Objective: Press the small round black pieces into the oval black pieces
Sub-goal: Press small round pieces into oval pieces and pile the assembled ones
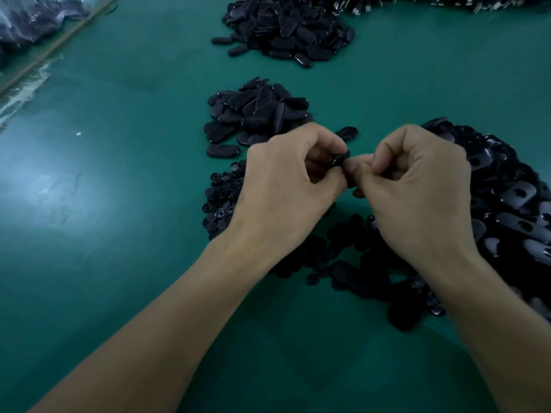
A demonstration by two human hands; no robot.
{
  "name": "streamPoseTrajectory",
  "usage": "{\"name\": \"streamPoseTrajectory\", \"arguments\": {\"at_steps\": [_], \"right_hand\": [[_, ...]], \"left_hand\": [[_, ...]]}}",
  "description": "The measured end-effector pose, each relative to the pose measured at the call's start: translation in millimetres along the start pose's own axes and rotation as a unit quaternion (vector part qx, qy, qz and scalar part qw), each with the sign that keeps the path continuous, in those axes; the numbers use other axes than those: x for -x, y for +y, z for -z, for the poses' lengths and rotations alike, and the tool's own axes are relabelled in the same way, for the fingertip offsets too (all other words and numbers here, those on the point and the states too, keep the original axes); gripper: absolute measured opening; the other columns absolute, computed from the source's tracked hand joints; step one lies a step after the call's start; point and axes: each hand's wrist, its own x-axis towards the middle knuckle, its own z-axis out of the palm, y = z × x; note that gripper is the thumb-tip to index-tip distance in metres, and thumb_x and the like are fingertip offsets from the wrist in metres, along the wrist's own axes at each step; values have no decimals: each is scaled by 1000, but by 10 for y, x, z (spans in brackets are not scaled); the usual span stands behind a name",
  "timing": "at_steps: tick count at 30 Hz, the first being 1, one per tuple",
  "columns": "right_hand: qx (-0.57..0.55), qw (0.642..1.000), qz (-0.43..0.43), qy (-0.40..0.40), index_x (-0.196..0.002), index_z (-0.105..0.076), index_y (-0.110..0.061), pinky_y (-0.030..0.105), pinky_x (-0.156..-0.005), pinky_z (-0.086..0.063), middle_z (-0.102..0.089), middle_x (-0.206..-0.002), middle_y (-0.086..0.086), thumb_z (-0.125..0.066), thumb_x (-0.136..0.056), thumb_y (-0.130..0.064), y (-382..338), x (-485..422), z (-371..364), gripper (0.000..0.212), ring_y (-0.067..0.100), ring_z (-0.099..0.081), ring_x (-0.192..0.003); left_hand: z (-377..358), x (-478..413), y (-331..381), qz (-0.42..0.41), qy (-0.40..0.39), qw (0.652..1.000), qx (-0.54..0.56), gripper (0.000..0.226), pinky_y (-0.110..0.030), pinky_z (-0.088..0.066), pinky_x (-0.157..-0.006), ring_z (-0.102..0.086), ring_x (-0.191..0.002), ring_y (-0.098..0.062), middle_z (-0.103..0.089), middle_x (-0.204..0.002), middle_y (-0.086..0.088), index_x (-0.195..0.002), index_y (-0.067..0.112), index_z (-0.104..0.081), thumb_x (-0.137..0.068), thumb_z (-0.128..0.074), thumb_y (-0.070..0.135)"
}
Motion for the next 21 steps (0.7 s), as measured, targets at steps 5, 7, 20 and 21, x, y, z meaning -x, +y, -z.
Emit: {"name": "streamPoseTrajectory", "arguments": {"at_steps": [5,7,20,21], "right_hand": [[5,999,30,-23,-70,-48,-32,46,-55,-56,-68,-68,4,-73,-90,-16,-77,41,-11,36,29,-68,-62],[9,999,38,-38,-72,-49,-30,47,-54,-55,-67,-68,6,-72,-91,-16,-81,47,-10,32,30,-68,-62],[-88,989,16,-119,-97,-71,-34,13,-72,-53,-76,-88,-15,-73,-91,-14,96,-121,79,21,3,-72,-83],[-98,987,13,-126,-95,-71,-33,13,-68,-52,-76,-86,-14,-74,-90,-14,100,-131,90,20,5,-73,-78]], "left_hand": [[26,-11,1,-15,20,999,-47,15,-16,-54,-67,-66,-70,-2,-70,-77,12,-96,17,-73,-84,-77,10],[39,-23,-18,-18,16,998,-59,15,-19,-55,-69,-66,-72,-3,-70,-79,14,-97,18,-73,-85,-76,10],[93,-85,-57,60,-40,991,112,22,-32,-62,-70,-74,-71,-15,-76,-79,4,-94,25,-68,-86,-76,5],[98,-90,-58,71,-42,988,132,22,-28,-61,-68,-74,-69,-15,-76,-78,3,-95,22,-68,-86,-76,3]]}}
